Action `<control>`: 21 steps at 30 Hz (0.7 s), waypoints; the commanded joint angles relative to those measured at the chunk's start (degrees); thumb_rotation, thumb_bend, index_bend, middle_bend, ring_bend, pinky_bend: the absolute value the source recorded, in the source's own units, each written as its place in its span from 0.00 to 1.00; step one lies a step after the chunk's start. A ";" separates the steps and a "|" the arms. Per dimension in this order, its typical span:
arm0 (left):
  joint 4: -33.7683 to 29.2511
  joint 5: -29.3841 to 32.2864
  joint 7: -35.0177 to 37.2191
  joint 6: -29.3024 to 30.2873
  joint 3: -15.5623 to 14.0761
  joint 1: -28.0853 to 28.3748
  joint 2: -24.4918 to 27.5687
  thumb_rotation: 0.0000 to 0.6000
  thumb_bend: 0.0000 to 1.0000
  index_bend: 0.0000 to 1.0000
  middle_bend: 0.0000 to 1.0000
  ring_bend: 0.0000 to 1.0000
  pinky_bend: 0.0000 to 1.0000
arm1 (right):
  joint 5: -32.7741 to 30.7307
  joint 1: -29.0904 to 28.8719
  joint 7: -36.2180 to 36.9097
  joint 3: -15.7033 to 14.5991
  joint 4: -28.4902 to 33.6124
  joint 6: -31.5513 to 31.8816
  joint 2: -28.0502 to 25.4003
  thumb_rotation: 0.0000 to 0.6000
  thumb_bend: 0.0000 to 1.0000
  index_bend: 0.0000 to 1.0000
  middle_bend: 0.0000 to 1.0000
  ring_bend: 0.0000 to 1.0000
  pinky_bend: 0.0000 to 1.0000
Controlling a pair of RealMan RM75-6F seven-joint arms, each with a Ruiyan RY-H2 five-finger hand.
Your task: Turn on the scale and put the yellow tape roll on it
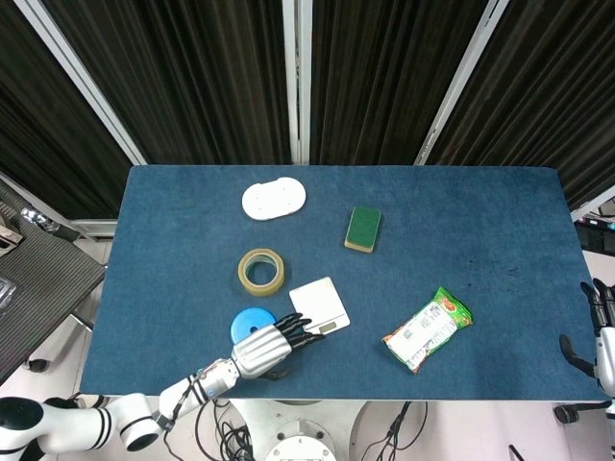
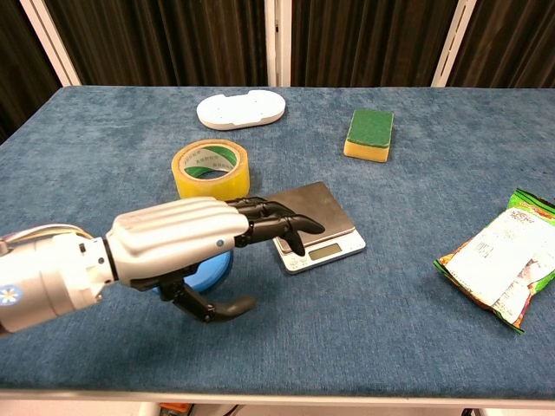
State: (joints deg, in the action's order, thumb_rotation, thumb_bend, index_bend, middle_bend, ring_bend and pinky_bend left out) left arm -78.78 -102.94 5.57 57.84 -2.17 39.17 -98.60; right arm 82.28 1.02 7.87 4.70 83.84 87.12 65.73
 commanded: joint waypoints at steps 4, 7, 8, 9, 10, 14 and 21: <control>2.93 1.04 0.45 -0.41 -0.45 0.96 -1.84 1.00 0.45 0.04 0.18 0.00 0.01 | -0.44 -0.22 0.13 0.20 -0.44 -0.56 0.24 1.00 0.27 0.00 0.00 0.00 0.00; 3.69 1.84 1.13 -0.66 -0.68 1.26 -2.34 1.00 0.45 0.04 0.19 0.00 0.01 | -0.68 -0.14 0.36 0.35 -0.63 -0.56 0.14 1.00 0.28 0.00 0.00 0.00 0.00; 3.91 2.00 1.13 -0.67 -0.73 1.33 -2.46 1.00 0.45 0.04 0.19 0.00 0.01 | -0.76 -0.14 0.42 0.40 -0.68 -0.59 0.11 1.00 0.28 0.00 0.00 0.00 0.00; 4.07 2.17 1.17 -0.67 -0.78 1.38 -2.55 1.00 0.45 0.04 0.19 0.00 0.01 | -0.83 -0.13 0.50 0.44 -0.73 -0.61 0.09 1.00 0.28 0.00 0.00 0.00 0.00; 4.18 2.35 1.27 -0.66 -0.84 1.41 -2.64 1.00 0.45 0.04 0.19 0.00 0.01 | -0.87 -0.12 0.58 0.46 -0.77 -0.63 0.07 1.00 0.28 0.00 0.00 0.00 0.00; 4.82 3.03 1.43 -0.59 -1.09 1.59 -2.94 1.00 0.45 0.04 0.19 0.00 0.01 | -0.94 -0.09 0.81 0.42 -1.10 -0.85 0.13 1.00 0.28 0.00 0.00 0.00 0.00; 5.21 3.87 2.14 -0.61 -1.49 1.99 -2.97 1.00 0.45 0.04 0.19 0.00 0.01 | -1.27 -0.12 0.78 0.52 -1.50 -1.16 0.35 1.00 0.28 0.00 0.00 0.00 0.00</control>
State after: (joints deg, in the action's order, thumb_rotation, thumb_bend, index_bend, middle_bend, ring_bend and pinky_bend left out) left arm -73.57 -99.09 7.68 57.21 -3.63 41.14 -101.57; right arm 81.01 0.90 8.65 5.22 82.34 85.97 66.08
